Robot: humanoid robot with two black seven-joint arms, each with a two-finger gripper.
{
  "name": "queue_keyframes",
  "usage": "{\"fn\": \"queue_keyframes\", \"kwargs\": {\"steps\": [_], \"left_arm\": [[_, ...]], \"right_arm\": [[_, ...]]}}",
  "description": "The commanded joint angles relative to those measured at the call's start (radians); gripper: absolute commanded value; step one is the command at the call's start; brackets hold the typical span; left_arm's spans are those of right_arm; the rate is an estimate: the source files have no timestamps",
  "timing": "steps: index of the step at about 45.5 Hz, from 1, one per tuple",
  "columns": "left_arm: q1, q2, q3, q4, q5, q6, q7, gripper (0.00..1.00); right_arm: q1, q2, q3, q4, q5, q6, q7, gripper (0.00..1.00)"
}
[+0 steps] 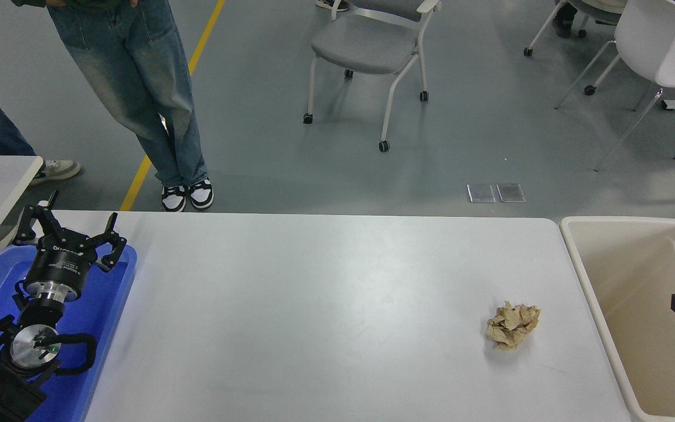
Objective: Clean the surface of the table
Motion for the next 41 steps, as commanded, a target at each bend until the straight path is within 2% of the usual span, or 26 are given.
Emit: {"fn": "queue_keyframes", "kwargs": {"steps": [1,11,19,26,41], "left_arm": [[0.0,-0.001,0.0,0.0,0.0,0.0,0.001,1.0],[0.0,0.0,0.0,0.0,0.0,0.0,0.0,1.0],[0.0,-0.001,0.0,0.0,-0.002,0.0,0.001,1.0],[0.0,0.0,0.0,0.0,0.0,0.0,0.0,1.0],[0.0,0.0,0.0,0.0,0.0,0.0,0.0,1.0]], "right_arm": [[0.018,-0.024,0.001,0.0,0.041,0.003,0.001,1.0],[0.078,-0.032,0.018,0.017,0.082,0.004,0.001,1.0],[0.139,-0.081,0.182,0.094,0.067,0.007,0.003,1.0],[0.165,-0.124,0.233,0.138,0.067,0.004,0.004,1.0],[0.167,-0.158,0.55,0.287,0.067,0.006,0.001,1.0]]}}
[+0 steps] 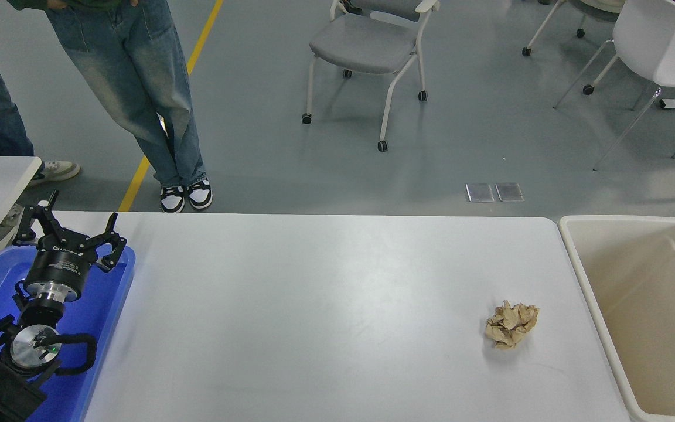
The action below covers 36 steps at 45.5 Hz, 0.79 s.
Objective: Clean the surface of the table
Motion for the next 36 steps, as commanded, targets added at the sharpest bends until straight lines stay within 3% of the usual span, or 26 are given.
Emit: {"fn": "queue_keyframes", "kwargs": {"steps": [1,16,36], "left_arm": [[0.0,-0.001,0.0,0.0,-0.001,0.0,0.0,1.0],[0.0,0.001,0.0,0.0,-0.001,0.0,0.0,1.0],[0.0,0.001,0.0,0.0,0.0,0.0,0.0,1.0]], "right_arm": [[0.011,-0.046,0.257,0.134,0.0,0.005,-0.004,1.0],[-0.106,-0.096,1.017,0.444,0.017,0.017,-0.004,1.0],[-0.248,-0.1,1.307,0.744,0.118,0.157,-0.004,1.0]]}}
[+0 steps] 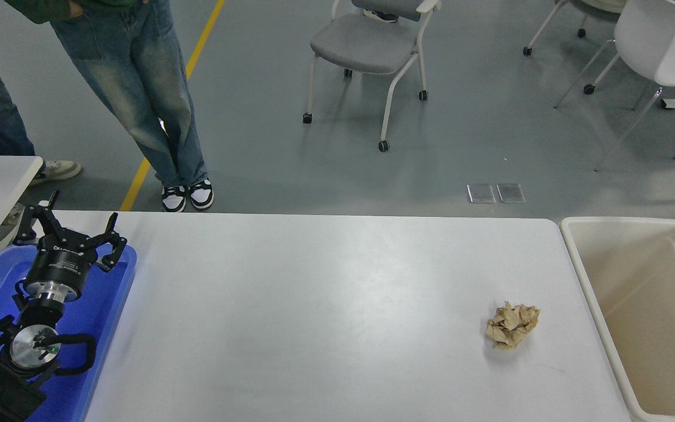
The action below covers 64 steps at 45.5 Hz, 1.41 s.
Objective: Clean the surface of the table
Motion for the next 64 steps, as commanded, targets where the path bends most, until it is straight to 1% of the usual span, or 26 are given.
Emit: {"fn": "queue_keyframes", "kwargs": {"steps": [1,5,7,12,15,19,23,27,34,37,42,49,53,64], "left_arm": [[0.0,0.001,0.0,0.0,0.0,0.0,0.0,1.0],[0.0,-0.001,0.0,0.0,0.001,0.0,0.0,1.0],[0.0,-0.001,0.0,0.0,-0.001,0.0,0.0,1.0],[0.0,0.001,0.0,0.0,0.0,0.0,0.0,1.0],[0.0,-0.001,0.0,0.0,0.0,0.0,0.0,1.0],[0.0,-0.001,0.0,0.0,0.001,0.0,0.0,1.0],[0.0,0.001,0.0,0.0,0.001,0.0,0.0,1.0],[0.0,-0.001,0.0,0.0,0.001,0.0,0.0,1.0],[0.0,-0.001,0.0,0.0,0.001,0.0,0.0,1.0],[0.0,-0.001,0.0,0.0,0.001,0.0,0.0,1.0],[0.0,-0.001,0.0,0.0,0.001,0.0,0.0,1.0],[0.0,0.001,0.0,0.0,0.001,0.0,0.0,1.0],[0.0,-0.001,0.0,0.0,0.001,0.0,0.0,1.0],[-0.002,0.001,0.0,0.0,0.001,0.0,0.001,1.0]], "right_arm": [[-0.105,-0.002,0.23,0.201,0.082,0.096,0.0,1.0],[-0.154,0.025,0.31,0.253,0.105,0.14,0.0,1.0],[-0.177,0.068,0.348,0.279,0.107,0.163,0.0,1.0],[-0.206,0.116,0.383,0.302,0.115,0.206,-0.003,1.0],[-0.212,0.142,0.383,0.296,0.17,0.247,-0.003,1.0],[-0.215,0.183,0.382,0.272,0.288,0.304,0.003,1.0],[-0.215,0.228,0.385,0.22,0.326,0.343,0.013,1.0],[-0.205,0.274,0.388,0.2,0.326,0.347,0.042,1.0],[-0.186,0.286,0.393,0.154,0.331,0.352,0.118,1.0],[-0.185,0.298,0.38,0.12,0.331,0.372,0.143,1.0],[-0.183,0.32,0.368,0.032,0.323,0.392,0.163,1.0],[-0.131,0.347,0.314,-0.116,0.323,0.429,0.198,1.0],[-0.128,0.346,0.287,-0.132,0.323,0.444,0.226,1.0],[-0.116,0.347,0.284,-0.133,0.325,0.461,0.23,1.0]]}}
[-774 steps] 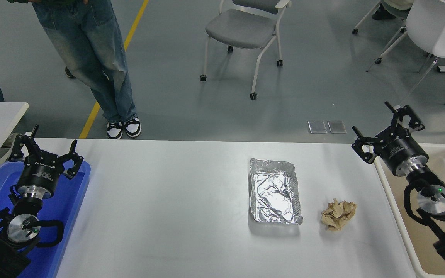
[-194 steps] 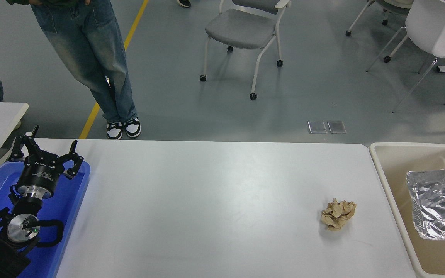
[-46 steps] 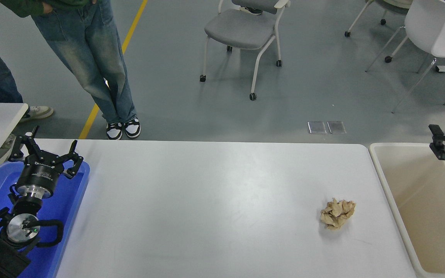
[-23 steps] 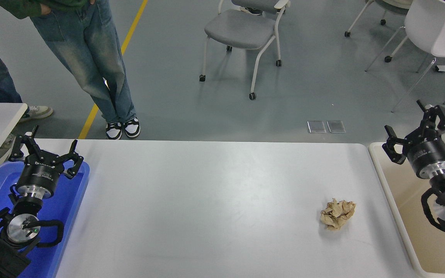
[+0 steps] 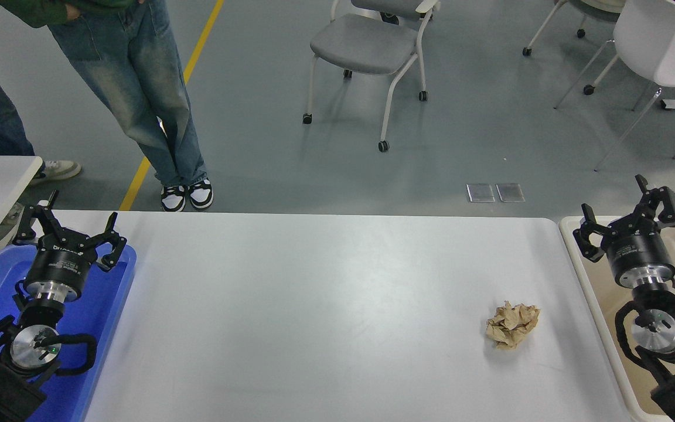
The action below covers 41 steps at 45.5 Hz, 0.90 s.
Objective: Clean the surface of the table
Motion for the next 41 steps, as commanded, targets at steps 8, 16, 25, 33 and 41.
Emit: {"fn": "queue_keyframes", "kwargs": {"steps": [8,16,25,33,41], "left_arm": [[-0.002,0.001,0.0,0.0,0.0,0.0,0.001,1.0],[-0.002,0.001,0.0,0.0,0.0,0.0,0.001,1.0],[-0.002,0.001,0.0,0.0,0.0,0.0,0.001,1.0],[-0.002,0.001,0.0,0.0,0.0,0.0,0.001,1.0],[0.0,-0.001,0.0,0.0,0.0,0.0,0.001,1.0]], "right_arm": [[0.018,0.005,-0.044,-0.042,0.002,0.063,0.024,1.0],[0.021,0.001,-0.072,-0.047,0.002,0.074,0.022,1.0],[0.021,0.005,-0.088,-0.029,0.002,0.074,0.01,1.0],[0.02,-0.059,-0.165,0.071,0.014,0.057,-0.088,1.0],[0.011,-0.168,-0.211,0.237,0.016,0.002,-0.139,1.0]]}}
